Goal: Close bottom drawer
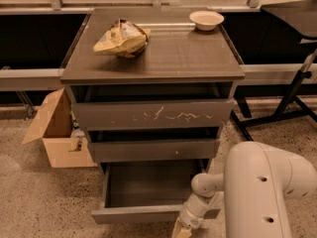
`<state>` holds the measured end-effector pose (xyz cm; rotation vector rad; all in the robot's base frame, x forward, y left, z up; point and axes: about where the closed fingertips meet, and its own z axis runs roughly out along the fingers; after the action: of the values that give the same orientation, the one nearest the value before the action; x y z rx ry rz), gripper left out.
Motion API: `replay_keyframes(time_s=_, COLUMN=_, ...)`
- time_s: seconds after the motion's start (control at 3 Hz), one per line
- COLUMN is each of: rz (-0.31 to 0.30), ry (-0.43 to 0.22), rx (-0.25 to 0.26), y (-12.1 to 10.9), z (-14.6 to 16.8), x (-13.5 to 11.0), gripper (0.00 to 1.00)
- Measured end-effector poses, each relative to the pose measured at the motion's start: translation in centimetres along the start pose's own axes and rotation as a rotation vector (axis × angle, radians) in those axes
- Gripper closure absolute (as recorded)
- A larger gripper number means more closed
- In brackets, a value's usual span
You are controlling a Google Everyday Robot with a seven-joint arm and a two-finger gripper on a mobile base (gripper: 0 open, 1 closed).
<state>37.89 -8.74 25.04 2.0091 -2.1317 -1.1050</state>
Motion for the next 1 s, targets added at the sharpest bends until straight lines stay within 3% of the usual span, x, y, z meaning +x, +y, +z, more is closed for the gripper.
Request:
replay_keyframes(time_s=0.33, rz=0.009, ry=0.113, rx=0.09, y=-2.9, z=-1.3, x=2.3, gripper=1.0)
replay_keyframes(time_s=1.0, rz=0.003, ry=0.158, rx=0.194, y=-6.5, z=-2.9, x=5.5, gripper=1.0)
